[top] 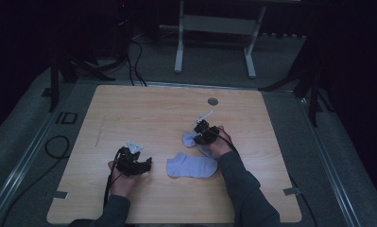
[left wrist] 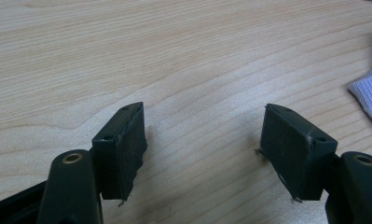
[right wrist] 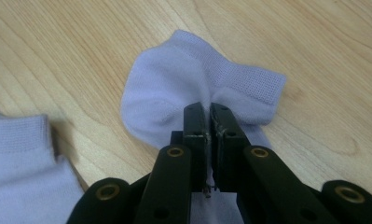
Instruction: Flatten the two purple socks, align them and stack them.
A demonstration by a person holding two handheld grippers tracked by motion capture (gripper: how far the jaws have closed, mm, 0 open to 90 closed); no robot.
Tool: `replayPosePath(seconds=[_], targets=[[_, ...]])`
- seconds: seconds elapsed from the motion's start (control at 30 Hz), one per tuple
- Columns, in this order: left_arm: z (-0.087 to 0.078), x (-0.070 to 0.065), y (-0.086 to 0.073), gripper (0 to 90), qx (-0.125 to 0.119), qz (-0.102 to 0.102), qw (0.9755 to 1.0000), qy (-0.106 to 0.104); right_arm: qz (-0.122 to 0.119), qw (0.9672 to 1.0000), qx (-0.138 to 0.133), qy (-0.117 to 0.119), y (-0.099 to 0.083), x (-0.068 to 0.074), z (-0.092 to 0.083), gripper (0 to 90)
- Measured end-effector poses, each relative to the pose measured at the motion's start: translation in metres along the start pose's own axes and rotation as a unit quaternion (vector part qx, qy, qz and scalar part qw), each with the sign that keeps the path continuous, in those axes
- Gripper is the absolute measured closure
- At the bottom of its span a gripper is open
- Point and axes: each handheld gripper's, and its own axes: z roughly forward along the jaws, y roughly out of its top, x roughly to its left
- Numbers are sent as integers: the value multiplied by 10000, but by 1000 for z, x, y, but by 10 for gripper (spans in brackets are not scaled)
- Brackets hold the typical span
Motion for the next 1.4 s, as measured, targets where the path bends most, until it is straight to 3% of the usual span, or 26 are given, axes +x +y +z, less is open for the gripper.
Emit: replayPosePath(seconds=[0.13,0.2,0.37,0.4,0.43,0.63,0.73,0.8,1.07,1.4], targets=[[0,0,0,313,-1,2,10000,-2,-31,9999,-100,-39,-3,-1,-7,865],[0,0,0,313,-6,1,10000,-2,-194,9995,-221,-112,-7,0,-20,866],[0,0,0,313,-7,0,10000,0,-313,9983,-451,-192,-15,0,-42,866],[0,0,0,313,-9,-1,10000,-1,-339,9973,-638,-157,-18,0,-55,866],[0,0,0,313,-10,-1,10000,0,-339,9973,-638,-157,-18,0,-55,866],[0,0,0,313,-15,-9,10000,2,-614,9920,-1074,-244,-28,9,-95,866],[0,0,0,313,-14,-3,10000,4,-699,9906,-1153,-242,-31,13,-104,866],[0,0,0,313,-14,-5,10000,9,-837,9875,-1311,-248,-33,20,-117,865],[0,0,0,313,-16,-13,10000,8,-1130,9833,-1411,-206,-36,35,-128,862],[0,0,0,312,-12,-15,10000,6,-1362,9824,-1282,20,-42,53,-112,862]])
